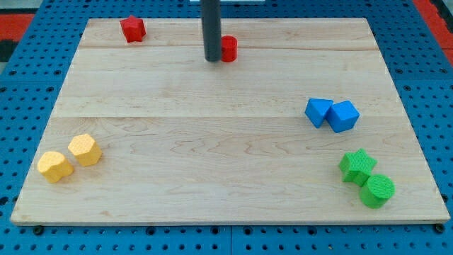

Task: Place your arm vertical to the blue triangle

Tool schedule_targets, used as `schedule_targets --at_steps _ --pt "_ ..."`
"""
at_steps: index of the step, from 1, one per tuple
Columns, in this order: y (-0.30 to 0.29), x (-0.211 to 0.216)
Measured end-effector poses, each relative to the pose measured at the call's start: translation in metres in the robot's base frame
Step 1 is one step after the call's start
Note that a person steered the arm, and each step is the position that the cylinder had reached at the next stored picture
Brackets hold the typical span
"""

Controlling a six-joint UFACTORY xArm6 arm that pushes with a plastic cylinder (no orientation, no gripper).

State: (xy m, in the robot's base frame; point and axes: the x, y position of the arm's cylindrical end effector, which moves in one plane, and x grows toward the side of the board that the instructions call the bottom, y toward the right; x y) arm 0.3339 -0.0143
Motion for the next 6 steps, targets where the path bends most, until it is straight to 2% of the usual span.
schedule_targets --at_steps 1,2,3,4,6 --pt "0.039 0.013" --pt "0.007 0.038" --pt "-0.105 0.007" --pt "-0.070 0.013" --pt "0.045 0.013"
